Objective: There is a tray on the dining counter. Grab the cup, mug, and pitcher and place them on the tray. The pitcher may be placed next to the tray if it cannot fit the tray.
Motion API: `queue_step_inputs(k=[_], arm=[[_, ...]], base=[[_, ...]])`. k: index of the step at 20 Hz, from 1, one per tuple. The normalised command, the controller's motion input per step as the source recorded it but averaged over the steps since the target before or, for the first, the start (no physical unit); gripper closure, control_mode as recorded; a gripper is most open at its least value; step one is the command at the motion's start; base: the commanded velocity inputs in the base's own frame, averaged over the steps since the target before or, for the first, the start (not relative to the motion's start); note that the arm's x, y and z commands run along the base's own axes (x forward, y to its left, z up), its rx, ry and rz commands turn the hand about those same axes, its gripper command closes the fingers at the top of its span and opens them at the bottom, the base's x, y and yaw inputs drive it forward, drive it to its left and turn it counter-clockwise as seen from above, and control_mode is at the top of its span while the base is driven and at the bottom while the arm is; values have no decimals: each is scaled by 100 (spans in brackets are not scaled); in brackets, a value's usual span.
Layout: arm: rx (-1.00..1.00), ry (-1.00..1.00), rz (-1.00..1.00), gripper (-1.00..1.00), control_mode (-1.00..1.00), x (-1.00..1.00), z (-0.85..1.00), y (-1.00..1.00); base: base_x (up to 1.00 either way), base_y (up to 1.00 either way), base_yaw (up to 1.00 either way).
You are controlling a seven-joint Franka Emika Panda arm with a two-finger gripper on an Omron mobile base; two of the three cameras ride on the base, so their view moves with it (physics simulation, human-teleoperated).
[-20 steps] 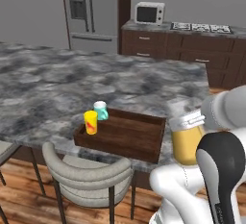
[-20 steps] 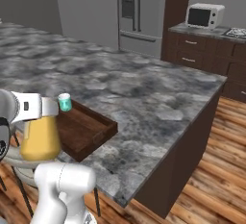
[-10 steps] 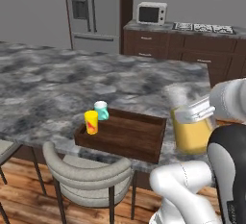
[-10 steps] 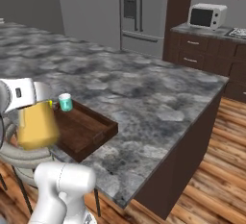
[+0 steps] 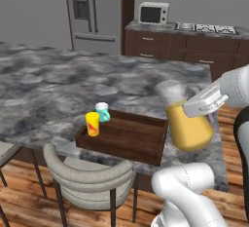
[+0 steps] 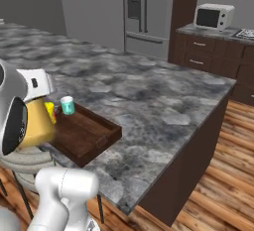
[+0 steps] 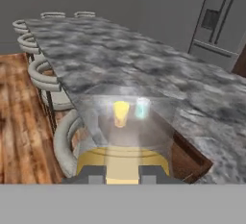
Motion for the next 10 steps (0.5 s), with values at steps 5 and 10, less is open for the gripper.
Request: queue_step_inputs(k=[5, 10], arm=[[3, -22, 24, 100, -100, 0, -19, 0], [4, -18, 9, 100, -100, 7, 0, 0]], base=[[0, 0, 0], [0, 0, 0]])
